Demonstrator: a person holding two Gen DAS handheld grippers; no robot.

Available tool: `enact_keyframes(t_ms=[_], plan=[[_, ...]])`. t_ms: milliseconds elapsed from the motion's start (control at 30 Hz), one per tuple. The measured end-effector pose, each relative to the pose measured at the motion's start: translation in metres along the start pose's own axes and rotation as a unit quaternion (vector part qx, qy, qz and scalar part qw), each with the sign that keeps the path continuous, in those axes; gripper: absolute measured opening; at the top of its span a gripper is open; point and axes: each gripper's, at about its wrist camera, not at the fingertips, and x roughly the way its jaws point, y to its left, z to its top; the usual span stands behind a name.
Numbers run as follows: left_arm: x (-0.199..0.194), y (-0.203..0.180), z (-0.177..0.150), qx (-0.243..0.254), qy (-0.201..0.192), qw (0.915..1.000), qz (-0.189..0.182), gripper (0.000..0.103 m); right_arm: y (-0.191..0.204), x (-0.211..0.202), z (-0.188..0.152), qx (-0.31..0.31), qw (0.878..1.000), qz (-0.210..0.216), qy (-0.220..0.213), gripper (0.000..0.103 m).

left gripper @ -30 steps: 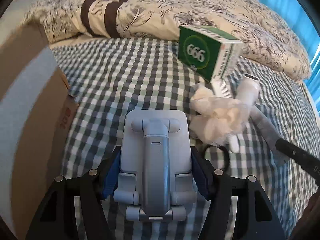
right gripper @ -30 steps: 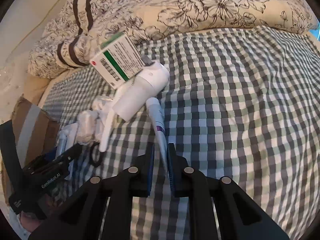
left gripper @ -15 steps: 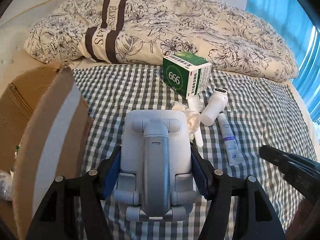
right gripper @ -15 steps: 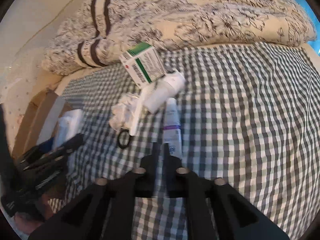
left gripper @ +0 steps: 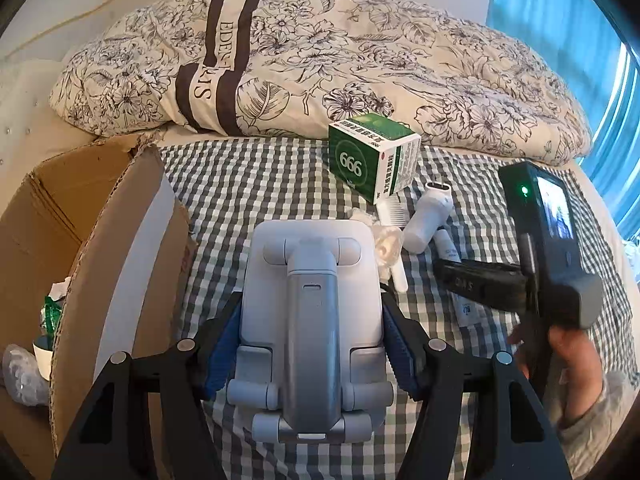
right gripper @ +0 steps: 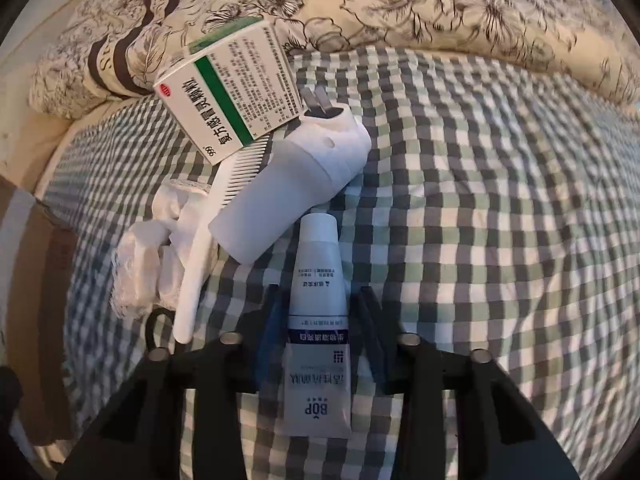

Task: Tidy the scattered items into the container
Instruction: 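Lift the phone stand and toothpaste tube and carry both toward the cardboard box, then open both grippers over the box to drop stand and toothpaste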

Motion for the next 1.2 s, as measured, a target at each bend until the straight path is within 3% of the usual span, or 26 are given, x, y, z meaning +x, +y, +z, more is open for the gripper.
enact_keyframes(t_ms=[333,633,933,1200], plan=[[-0.009,-0.004,-0.004,-0.007,-0.002,0.9999,-0.008,0.066,0.0,-0.082,-0.031,0.008,0.998,0.046,-0.042,0.028],[-0.067,0.01,0.012,-0.023,-0.041,0.9988,-0.014,0.066,0.041,-0.156,-0.028,-0.023,0.994,0.069,-0.078,0.028],[-0.142,0.093,0.027,-0.063,-0.095,0.9933,0.023,0.066,0.143,-0.217,-0.023,-0.079,0.981,0.136,-0.114,0.028],[-0.134,0.196,-0.004,-0.119,-0.069,0.9872,0.081,0.066,0.259,-0.186,-0.029,-0.133,0.97,0.188,-0.083,0.028]])
